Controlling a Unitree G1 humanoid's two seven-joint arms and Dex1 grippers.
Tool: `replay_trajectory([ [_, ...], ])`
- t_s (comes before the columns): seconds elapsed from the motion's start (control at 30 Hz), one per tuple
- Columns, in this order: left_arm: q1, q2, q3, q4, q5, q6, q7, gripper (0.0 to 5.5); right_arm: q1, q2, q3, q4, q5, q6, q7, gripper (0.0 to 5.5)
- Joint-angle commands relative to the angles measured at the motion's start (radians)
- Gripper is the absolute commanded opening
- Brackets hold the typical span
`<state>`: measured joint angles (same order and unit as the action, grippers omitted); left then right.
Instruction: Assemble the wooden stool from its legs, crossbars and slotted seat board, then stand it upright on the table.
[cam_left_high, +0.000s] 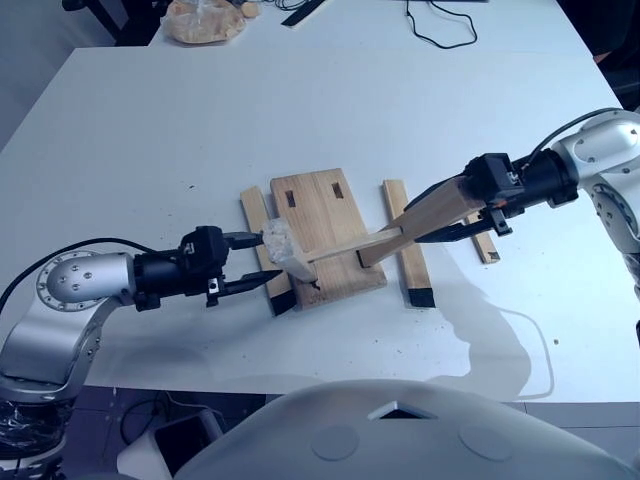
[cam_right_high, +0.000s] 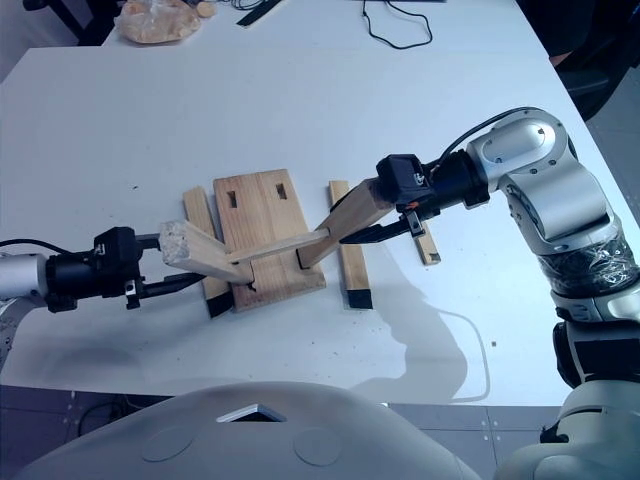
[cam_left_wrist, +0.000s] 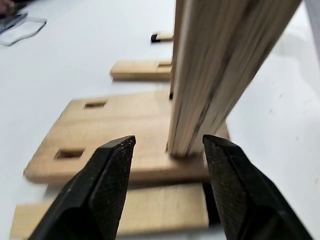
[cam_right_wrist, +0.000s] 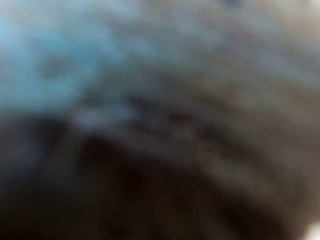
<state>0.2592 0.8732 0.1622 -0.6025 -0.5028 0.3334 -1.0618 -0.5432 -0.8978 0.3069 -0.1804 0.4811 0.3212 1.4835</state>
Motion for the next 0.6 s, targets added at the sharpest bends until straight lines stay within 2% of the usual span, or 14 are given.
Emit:
replay_trajectory([
  [0.03,-0.024,-0.018,-0.023,-0.087,-0.080,0.068,0.040,2.51,0.001,0.039,0.037,-0.025,-0.027,0.053,-0.011,2.00],
  [0.33,-0.055,-0.058,-0.127,-0.071,-0.033,0.118,0.064,2.51,0.014,0.107,0.074,-0.083,-0.039,0.091,-0.029,2.00],
  [0.6,-0.209,-0.157,-0.259,-0.044,-0.017,0.159,0.088,2.51,0.042,0.185,0.185,-0.094,-0.095,0.099,-0.027,2.00],
])
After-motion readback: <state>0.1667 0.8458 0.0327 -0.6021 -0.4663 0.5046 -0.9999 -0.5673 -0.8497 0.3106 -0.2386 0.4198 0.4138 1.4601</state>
